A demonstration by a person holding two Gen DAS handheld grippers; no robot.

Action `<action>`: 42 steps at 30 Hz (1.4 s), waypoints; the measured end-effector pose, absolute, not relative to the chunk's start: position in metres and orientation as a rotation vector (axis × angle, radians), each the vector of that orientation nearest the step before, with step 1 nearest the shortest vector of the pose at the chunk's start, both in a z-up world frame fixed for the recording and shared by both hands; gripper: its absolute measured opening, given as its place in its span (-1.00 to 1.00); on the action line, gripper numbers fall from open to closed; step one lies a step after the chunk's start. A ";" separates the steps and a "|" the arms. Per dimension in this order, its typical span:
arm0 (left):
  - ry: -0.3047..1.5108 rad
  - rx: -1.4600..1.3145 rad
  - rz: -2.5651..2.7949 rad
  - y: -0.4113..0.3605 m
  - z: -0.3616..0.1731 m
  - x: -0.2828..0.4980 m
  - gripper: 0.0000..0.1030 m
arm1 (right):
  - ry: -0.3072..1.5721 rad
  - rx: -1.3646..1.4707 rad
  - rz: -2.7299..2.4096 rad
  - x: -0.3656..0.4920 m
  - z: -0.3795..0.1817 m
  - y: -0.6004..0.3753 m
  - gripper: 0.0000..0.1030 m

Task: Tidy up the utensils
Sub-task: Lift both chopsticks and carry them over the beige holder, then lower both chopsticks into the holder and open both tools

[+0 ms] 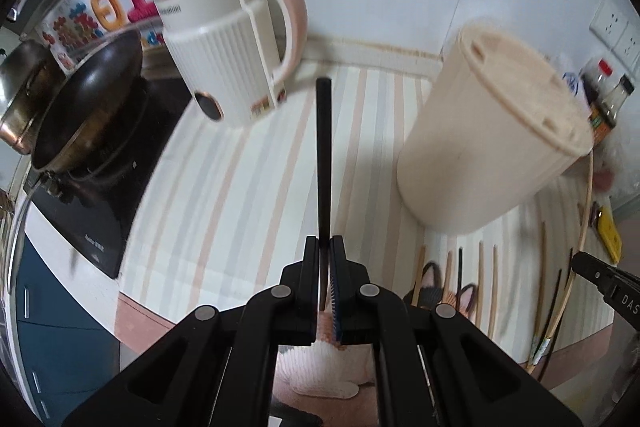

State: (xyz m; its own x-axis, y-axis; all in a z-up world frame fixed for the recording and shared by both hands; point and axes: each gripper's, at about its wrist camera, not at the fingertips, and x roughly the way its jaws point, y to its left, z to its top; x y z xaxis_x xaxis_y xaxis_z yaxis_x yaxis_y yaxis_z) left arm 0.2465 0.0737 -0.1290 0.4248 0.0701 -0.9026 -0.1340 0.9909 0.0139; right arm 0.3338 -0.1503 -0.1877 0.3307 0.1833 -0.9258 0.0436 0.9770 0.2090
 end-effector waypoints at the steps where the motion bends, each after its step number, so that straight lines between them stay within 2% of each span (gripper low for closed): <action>1: 1.115 -0.066 0.126 0.074 -0.125 0.247 -0.95 | 1.217 0.214 0.099 0.334 -0.180 -0.150 -0.87; 6: 1.053 -0.084 0.113 0.075 -0.095 0.251 -0.95 | 1.154 0.224 0.132 0.338 -0.154 -0.144 -0.87; 14: 0.913 -0.105 0.055 0.068 -0.015 0.256 -0.96 | 1.021 0.246 0.200 0.350 -0.087 -0.140 -0.87; 21: 0.802 -0.107 -0.018 0.056 0.060 0.277 -0.96 | 0.884 0.240 0.208 0.387 -0.033 -0.135 -0.87; 25: 0.780 -0.096 -0.048 0.044 0.080 0.298 -0.96 | 0.841 0.251 0.191 0.417 -0.018 -0.134 -0.87; 31: 0.830 -0.092 -0.123 0.016 0.077 0.338 -0.95 | 0.792 0.313 0.150 0.459 -0.015 -0.140 -0.87; 42: 1.014 -0.066 -0.188 -0.019 0.014 0.381 -0.95 | 0.686 0.339 0.083 0.493 -0.047 -0.141 -0.87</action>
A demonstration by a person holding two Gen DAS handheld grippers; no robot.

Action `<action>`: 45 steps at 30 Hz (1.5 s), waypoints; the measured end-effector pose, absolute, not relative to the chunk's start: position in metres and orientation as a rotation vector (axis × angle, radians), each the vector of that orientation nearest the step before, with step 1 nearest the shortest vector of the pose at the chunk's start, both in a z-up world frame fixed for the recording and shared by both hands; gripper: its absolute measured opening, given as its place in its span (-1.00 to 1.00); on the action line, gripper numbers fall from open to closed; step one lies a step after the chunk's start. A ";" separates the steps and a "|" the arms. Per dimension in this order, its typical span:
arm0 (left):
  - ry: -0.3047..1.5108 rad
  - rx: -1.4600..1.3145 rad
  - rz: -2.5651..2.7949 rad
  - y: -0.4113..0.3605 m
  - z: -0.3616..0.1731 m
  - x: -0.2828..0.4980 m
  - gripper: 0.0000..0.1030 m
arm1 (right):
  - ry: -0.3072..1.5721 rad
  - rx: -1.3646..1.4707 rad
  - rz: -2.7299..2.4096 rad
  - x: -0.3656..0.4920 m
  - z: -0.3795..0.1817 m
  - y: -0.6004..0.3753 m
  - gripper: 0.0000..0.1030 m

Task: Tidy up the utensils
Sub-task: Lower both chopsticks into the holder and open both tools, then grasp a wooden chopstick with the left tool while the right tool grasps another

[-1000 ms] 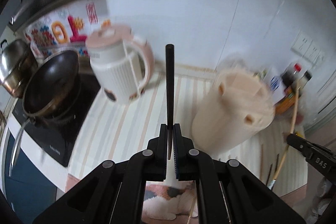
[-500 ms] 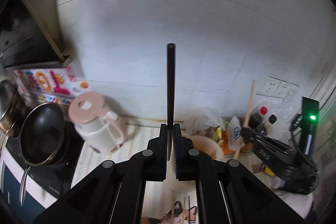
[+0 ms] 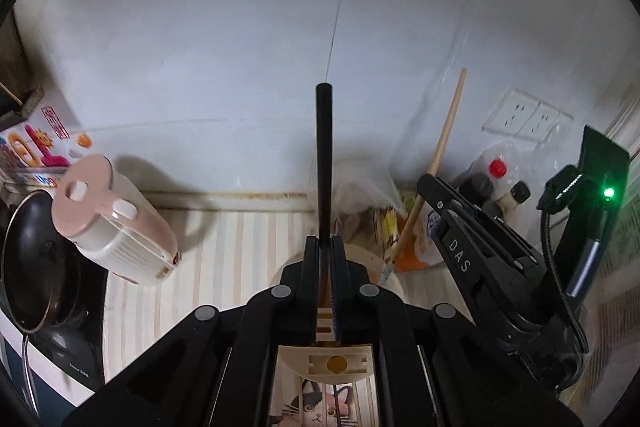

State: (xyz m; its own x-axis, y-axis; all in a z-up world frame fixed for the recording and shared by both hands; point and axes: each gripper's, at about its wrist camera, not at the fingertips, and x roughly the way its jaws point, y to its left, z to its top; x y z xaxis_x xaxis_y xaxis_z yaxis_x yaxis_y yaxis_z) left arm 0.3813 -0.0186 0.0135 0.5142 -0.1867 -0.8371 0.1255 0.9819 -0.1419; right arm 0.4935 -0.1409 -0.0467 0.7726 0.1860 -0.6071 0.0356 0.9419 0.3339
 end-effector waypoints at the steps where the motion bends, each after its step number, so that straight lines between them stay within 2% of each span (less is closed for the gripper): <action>1: 1.024 -0.065 -0.191 -0.019 0.010 0.382 -0.95 | 0.690 0.340 0.089 0.493 -0.051 -0.140 -0.87; 4: 1.057 -0.073 -0.202 -0.018 0.002 0.383 -0.94 | 0.703 0.309 0.105 0.490 -0.060 -0.137 -0.87; 9: 1.071 -0.123 -0.195 -0.011 0.011 0.377 -0.84 | 0.850 0.320 0.192 0.492 -0.077 -0.137 -0.84; 10: 1.062 -0.127 -0.186 -0.010 0.016 0.376 -0.84 | 0.872 0.332 0.202 0.490 -0.077 -0.140 -0.71; 11: 1.043 -0.128 -0.172 -0.007 0.022 0.371 -0.83 | 0.877 0.336 0.203 0.486 -0.075 -0.142 -0.41; 13: 1.012 -0.113 -0.148 -0.004 0.031 0.363 -0.60 | 0.874 0.340 0.200 0.474 -0.069 -0.148 -0.09; 14: 0.990 -0.116 -0.137 0.000 0.035 0.358 -0.20 | 0.868 0.344 0.194 0.466 -0.065 -0.153 -0.02; 15: 0.972 -0.119 -0.114 0.004 0.039 0.352 0.35 | 0.865 0.351 0.189 0.460 -0.061 -0.157 0.00; 16: 0.959 -0.117 -0.097 0.008 0.040 0.348 0.55 | 0.863 0.360 0.181 0.452 -0.058 -0.163 0.07; 17: 0.937 -0.114 -0.086 0.012 0.042 0.342 0.67 | 0.857 0.366 0.172 0.444 -0.054 -0.169 0.16; 19: 0.911 -0.096 -0.057 0.017 0.040 0.331 0.69 | 0.842 0.359 0.137 0.426 -0.046 -0.179 0.26; 21: 0.901 -0.086 -0.030 0.023 0.035 0.323 0.96 | 0.832 0.359 0.116 0.409 -0.044 -0.188 0.39; 23: 0.889 -0.085 -0.005 0.028 0.026 0.313 1.00 | 0.829 0.360 0.090 0.394 -0.045 -0.195 0.61; 26: 0.916 -0.089 0.027 0.034 0.004 0.302 1.00 | 0.864 0.352 0.069 0.378 -0.057 -0.201 0.76; 33: 1.087 -0.016 0.067 0.029 -0.083 0.281 1.00 | 1.022 0.312 0.037 0.357 -0.124 -0.191 0.72; 35: 1.158 0.014 0.070 0.023 -0.115 0.275 1.00 | 1.092 0.306 0.042 0.353 -0.150 -0.187 0.38; 36: 1.197 0.020 0.070 0.020 -0.130 0.273 1.00 | 1.130 0.298 0.044 0.352 -0.163 -0.185 0.30; 38: 1.278 0.018 0.050 0.016 -0.165 0.267 0.98 | 1.208 0.280 0.048 0.349 -0.193 -0.179 0.02; 40: 1.364 0.017 0.031 0.010 -0.200 0.261 0.95 | 1.287 0.276 0.061 0.347 -0.225 -0.174 -0.10; 42: 1.435 0.016 0.007 0.004 -0.226 0.256 0.61 | 1.340 0.265 0.061 0.345 -0.248 -0.171 -0.22; 43: 1.469 0.017 -0.001 0.000 -0.238 0.252 0.53 | 1.362 0.266 0.065 0.344 -0.258 -0.169 -0.34; 45: 1.503 0.015 -0.010 -0.004 -0.253 0.249 0.40 | 1.404 0.265 0.062 0.341 -0.277 -0.167 -0.43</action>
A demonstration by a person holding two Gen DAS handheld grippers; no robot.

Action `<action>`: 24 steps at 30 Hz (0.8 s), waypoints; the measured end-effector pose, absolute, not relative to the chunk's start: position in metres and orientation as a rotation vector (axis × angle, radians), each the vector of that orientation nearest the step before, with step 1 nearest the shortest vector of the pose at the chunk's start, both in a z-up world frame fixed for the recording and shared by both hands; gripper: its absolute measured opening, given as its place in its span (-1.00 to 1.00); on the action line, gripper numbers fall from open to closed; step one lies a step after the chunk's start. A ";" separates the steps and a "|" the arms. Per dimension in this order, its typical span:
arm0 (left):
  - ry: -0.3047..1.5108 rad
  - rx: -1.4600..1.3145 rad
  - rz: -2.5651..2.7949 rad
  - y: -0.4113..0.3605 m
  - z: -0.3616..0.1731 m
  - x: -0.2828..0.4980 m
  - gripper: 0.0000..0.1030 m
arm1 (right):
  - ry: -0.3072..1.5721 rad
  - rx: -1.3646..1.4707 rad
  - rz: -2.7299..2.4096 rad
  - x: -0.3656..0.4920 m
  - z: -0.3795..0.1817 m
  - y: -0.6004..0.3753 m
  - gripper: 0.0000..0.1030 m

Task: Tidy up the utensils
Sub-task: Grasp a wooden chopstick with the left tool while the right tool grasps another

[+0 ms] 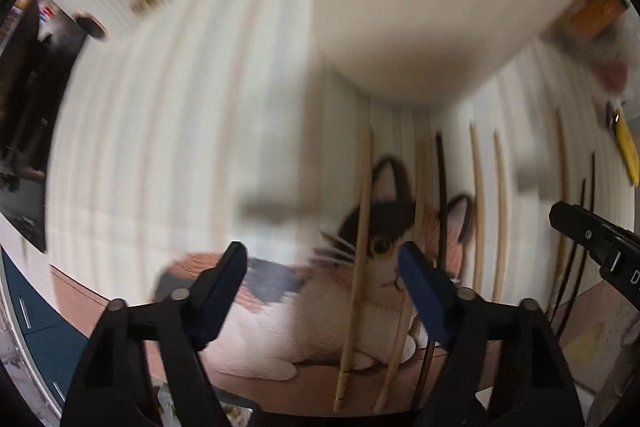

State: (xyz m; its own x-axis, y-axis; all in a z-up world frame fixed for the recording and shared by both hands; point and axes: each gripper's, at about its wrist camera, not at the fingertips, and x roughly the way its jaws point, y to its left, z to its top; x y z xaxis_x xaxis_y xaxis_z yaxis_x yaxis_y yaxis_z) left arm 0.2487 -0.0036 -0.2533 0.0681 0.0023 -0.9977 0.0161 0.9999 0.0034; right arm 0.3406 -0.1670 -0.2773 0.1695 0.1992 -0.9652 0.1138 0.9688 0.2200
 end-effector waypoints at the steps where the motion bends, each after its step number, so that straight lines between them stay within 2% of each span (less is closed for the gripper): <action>1: 1.517 0.018 -0.013 -0.006 -0.261 0.248 0.34 | 1.415 0.264 0.060 0.339 -0.283 -0.165 -0.46; 4: 1.532 0.030 -0.009 -0.010 -0.272 0.246 0.13 | 1.439 0.259 0.068 0.337 -0.294 -0.160 -0.46; 8: 1.541 0.025 -0.005 -0.012 -0.281 0.247 -0.36 | 1.463 0.246 0.077 0.338 -0.305 -0.153 -0.46; 10: 1.532 0.022 -0.005 -0.014 -0.283 0.247 -0.48 | 1.477 0.239 0.078 0.338 -0.310 -0.150 -0.46; 12: 1.526 0.026 -0.013 -0.018 -0.284 0.248 -0.83 | 1.489 0.224 0.081 0.337 -0.314 -0.147 -0.46; 13: 1.524 0.033 -0.009 -0.019 -0.284 0.248 -0.89 | 1.493 0.218 0.084 0.337 -0.315 -0.145 -0.46; 21: 1.517 0.023 0.042 0.006 -0.282 0.254 -0.91 | 1.525 0.132 0.113 0.328 -0.329 -0.125 -0.46; 24: 1.522 0.012 0.057 0.013 -0.282 0.253 -0.91 | 1.535 0.089 0.084 0.325 -0.331 -0.123 -0.78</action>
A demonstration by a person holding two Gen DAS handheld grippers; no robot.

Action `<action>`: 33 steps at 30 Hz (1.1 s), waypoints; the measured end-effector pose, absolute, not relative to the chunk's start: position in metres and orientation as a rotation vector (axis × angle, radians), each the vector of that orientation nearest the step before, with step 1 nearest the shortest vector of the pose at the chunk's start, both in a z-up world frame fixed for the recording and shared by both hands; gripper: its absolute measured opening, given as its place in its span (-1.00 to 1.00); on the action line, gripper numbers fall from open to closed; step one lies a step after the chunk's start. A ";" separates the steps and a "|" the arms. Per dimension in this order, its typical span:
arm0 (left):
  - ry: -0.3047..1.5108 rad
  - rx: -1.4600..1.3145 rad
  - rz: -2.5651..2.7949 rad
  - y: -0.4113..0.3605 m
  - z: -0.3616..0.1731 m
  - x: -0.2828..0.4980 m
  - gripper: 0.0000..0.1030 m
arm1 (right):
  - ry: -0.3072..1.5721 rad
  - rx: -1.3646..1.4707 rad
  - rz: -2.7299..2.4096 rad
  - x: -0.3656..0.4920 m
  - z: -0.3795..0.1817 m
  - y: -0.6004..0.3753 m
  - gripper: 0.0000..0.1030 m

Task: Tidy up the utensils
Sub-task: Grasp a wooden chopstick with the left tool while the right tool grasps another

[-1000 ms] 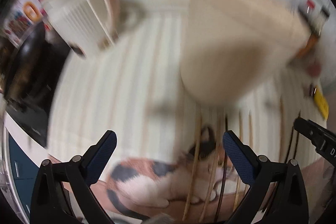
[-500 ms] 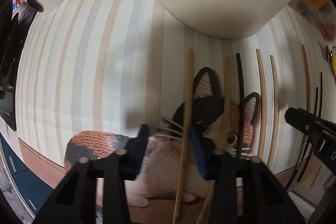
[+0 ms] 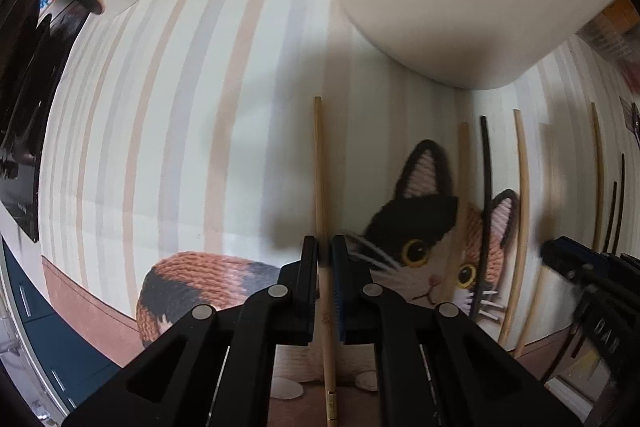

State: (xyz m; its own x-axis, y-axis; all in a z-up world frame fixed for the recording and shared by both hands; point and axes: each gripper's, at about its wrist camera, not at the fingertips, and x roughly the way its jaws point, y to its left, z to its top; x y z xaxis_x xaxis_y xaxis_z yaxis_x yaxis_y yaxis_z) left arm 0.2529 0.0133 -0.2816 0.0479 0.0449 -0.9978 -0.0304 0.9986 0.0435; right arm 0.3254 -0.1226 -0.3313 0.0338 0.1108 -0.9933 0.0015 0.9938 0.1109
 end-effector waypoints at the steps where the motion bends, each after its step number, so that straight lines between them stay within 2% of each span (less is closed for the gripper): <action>1: 1.522 0.008 0.060 0.018 -0.282 0.252 -0.91 | 1.541 0.084 0.072 0.325 -0.332 -0.125 -0.86; 12: 1.535 0.018 0.041 0.027 -0.280 0.249 -0.90 | 1.575 -0.071 0.091 0.337 -0.332 -0.109 -0.84; 33: 1.547 0.035 0.012 0.026 -0.284 0.270 -0.90 | 1.592 0.049 0.052 0.378 -0.332 -0.145 -0.83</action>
